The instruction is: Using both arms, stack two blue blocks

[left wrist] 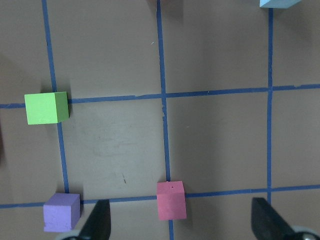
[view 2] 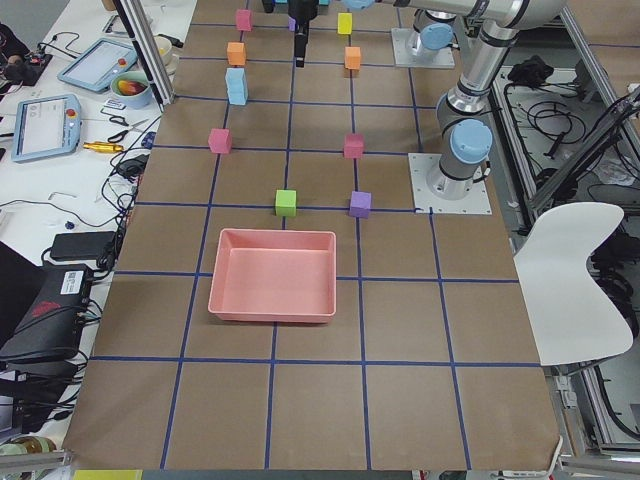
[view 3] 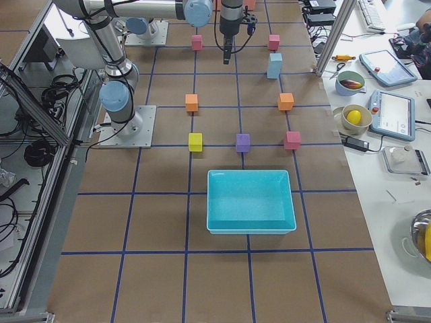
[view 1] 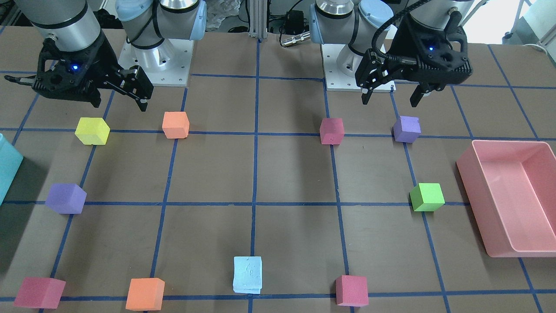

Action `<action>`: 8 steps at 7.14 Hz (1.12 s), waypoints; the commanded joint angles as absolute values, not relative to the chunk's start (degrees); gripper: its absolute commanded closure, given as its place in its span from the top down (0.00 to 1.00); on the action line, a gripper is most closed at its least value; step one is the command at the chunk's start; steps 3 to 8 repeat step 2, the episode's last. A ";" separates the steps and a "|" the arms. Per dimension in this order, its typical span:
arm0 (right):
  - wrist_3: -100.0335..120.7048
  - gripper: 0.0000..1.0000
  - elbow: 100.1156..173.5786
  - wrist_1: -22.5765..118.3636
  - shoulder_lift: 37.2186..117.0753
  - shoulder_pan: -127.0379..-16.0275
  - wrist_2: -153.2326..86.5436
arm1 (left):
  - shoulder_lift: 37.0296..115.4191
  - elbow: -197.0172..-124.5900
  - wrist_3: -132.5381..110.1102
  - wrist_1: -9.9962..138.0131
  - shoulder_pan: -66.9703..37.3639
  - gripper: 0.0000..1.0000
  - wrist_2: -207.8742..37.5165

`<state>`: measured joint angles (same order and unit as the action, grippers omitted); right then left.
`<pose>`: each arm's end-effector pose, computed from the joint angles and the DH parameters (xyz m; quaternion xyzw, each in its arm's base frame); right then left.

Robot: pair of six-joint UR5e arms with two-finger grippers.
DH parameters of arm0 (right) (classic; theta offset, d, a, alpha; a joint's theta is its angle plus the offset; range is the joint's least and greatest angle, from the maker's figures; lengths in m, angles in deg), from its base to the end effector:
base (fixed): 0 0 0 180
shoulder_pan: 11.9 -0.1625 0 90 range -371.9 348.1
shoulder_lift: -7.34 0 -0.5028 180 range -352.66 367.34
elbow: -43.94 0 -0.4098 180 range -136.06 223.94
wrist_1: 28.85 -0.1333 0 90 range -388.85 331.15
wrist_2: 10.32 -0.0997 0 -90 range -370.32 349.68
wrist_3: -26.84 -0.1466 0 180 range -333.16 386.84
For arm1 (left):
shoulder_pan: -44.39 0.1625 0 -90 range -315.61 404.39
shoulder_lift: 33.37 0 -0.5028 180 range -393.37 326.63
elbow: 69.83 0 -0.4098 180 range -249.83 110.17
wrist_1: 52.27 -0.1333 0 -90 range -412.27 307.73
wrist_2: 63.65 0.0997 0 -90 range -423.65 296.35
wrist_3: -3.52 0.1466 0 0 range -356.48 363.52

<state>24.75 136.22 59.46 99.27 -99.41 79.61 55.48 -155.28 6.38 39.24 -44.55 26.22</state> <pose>0.1122 -0.4926 0.5125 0.0400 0.9990 0.0178 0.0007 -0.1242 -0.5102 0.5670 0.0157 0.9992 -0.0366 0.0001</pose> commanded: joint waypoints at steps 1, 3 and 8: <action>24.82 1.00 136.23 59.39 99.27 -99.35 79.68 | 55.75 -155.97 6.33 35.45 -44.46 1.00 26.35; 24.82 1.00 136.23 59.30 99.27 -99.35 79.76 | 55.66 -155.97 6.33 35.44 -44.38 1.00 26.44; 24.82 1.00 136.23 59.30 99.27 -99.35 79.76 | 55.66 -155.97 6.33 35.44 -44.38 1.00 26.44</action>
